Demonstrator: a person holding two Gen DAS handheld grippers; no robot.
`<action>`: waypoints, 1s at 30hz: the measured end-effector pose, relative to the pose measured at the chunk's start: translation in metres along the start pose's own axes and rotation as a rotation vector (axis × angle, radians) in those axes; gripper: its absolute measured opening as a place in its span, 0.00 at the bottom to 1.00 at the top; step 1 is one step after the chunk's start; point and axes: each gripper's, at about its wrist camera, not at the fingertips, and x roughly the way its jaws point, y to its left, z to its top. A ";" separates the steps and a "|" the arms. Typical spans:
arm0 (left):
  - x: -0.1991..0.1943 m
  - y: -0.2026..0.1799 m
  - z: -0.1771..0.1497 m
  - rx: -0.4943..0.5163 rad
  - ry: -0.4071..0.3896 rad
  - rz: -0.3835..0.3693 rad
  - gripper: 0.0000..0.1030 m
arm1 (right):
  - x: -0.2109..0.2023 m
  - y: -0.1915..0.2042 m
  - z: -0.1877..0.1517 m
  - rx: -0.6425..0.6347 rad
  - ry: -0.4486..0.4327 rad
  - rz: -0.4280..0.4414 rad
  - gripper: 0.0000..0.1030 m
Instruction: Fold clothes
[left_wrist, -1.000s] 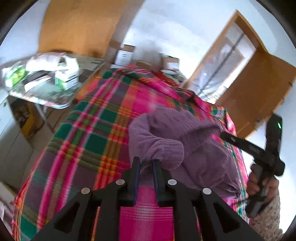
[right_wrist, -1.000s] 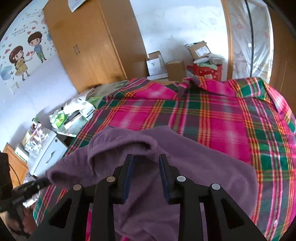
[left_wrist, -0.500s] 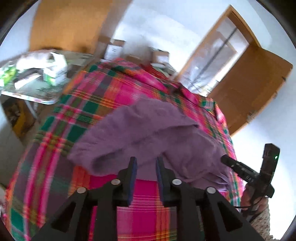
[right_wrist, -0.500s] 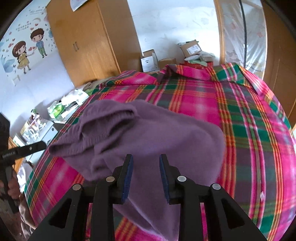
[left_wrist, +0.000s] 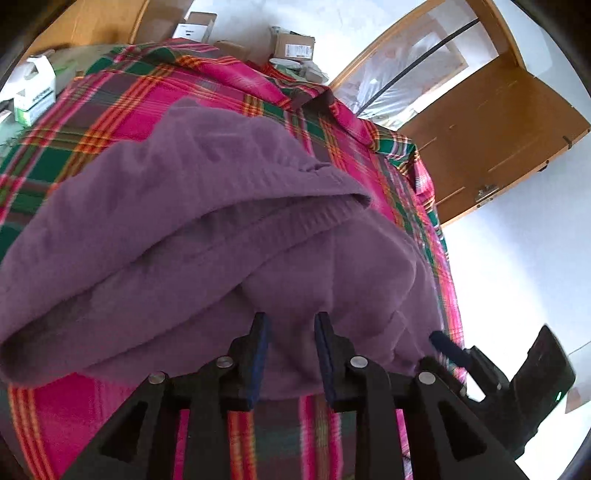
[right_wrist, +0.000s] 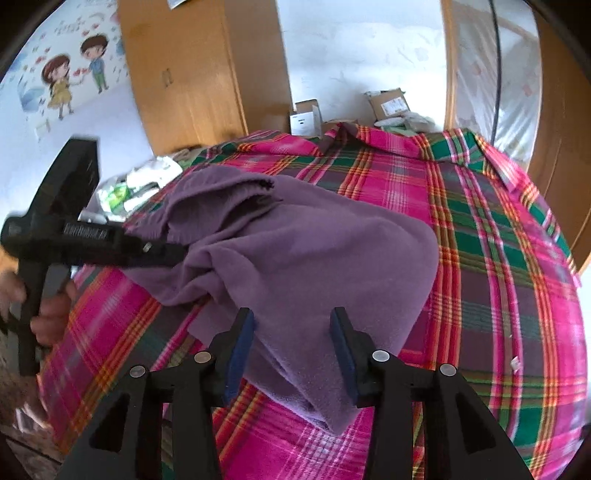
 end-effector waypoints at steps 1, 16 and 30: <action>0.003 -0.001 0.002 -0.006 0.007 -0.001 0.25 | 0.001 0.001 -0.001 -0.010 -0.002 -0.012 0.44; 0.034 -0.006 0.012 -0.072 0.045 0.003 0.34 | 0.005 0.003 -0.013 -0.057 -0.032 -0.071 0.43; 0.037 0.000 0.021 -0.100 -0.006 0.025 0.05 | -0.003 -0.005 -0.023 -0.046 -0.068 -0.165 0.11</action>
